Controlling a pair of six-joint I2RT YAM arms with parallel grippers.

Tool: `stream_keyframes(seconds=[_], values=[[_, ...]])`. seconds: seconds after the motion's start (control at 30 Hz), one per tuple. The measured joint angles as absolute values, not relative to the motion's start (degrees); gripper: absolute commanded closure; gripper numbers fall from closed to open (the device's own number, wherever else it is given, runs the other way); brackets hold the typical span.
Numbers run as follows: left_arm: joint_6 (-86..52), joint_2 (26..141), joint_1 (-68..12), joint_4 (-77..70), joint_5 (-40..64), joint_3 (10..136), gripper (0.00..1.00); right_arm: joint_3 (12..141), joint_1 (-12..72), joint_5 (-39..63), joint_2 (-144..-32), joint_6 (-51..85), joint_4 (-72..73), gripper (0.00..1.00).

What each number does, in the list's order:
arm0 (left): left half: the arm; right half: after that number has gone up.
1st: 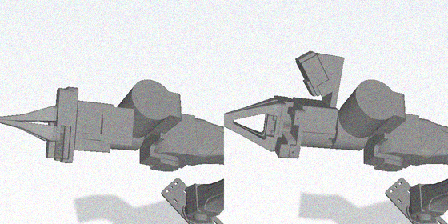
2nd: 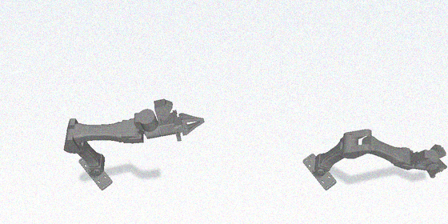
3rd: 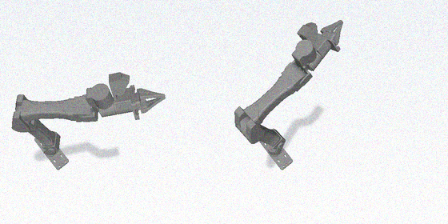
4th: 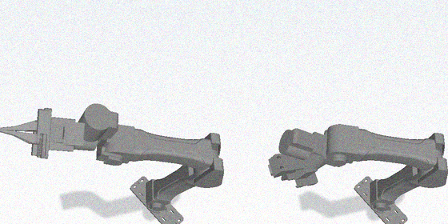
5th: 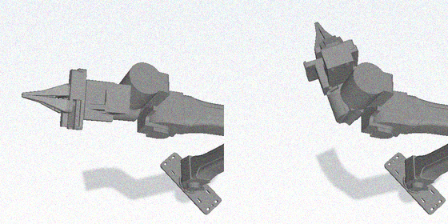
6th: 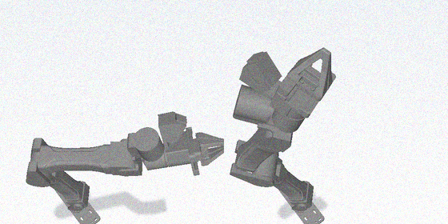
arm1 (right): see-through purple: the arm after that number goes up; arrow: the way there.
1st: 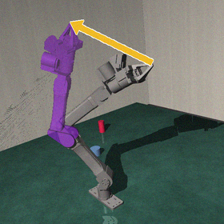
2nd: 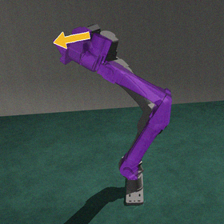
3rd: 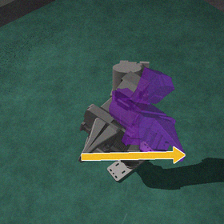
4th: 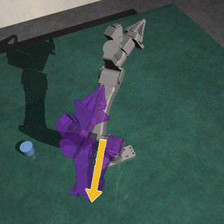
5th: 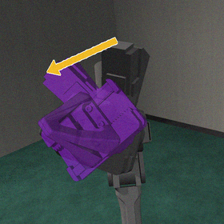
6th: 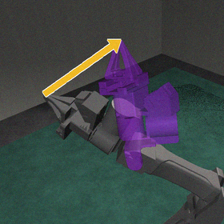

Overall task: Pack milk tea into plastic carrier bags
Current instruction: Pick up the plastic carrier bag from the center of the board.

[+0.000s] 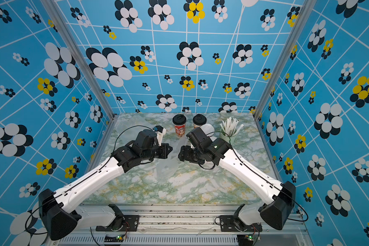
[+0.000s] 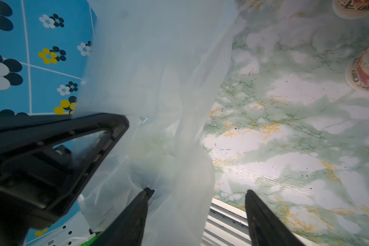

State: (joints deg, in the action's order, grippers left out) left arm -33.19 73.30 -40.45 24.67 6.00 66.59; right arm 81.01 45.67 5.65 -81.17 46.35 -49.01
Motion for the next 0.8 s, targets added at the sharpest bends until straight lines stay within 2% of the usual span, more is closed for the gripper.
stream_keyframes(seconds=[0.33, 0.5, 0.67, 0.8], values=[[-35.22, 70.91, -41.01, 22.96, 4.1, 65.78, 1.0, 80.82, 46.11, 4.58, -81.84, 47.48, -49.1, 0.62], [-36.29, 70.13, -41.01, 22.35, 2.92, 64.1, 1.0, 77.78, 46.11, 5.06, -81.8, 48.8, -48.77, 0.57], [-37.04, 68.6, -41.01, 22.2, 1.63, 62.59, 1.0, 75.22, 46.17, 5.43, -81.62, 49.3, -48.88, 0.58], [-37.78, 67.51, -41.01, 22.22, 0.73, 61.71, 1.0, 74.94, 46.5, 5.87, -80.25, 50.22, -48.73, 0.64]])
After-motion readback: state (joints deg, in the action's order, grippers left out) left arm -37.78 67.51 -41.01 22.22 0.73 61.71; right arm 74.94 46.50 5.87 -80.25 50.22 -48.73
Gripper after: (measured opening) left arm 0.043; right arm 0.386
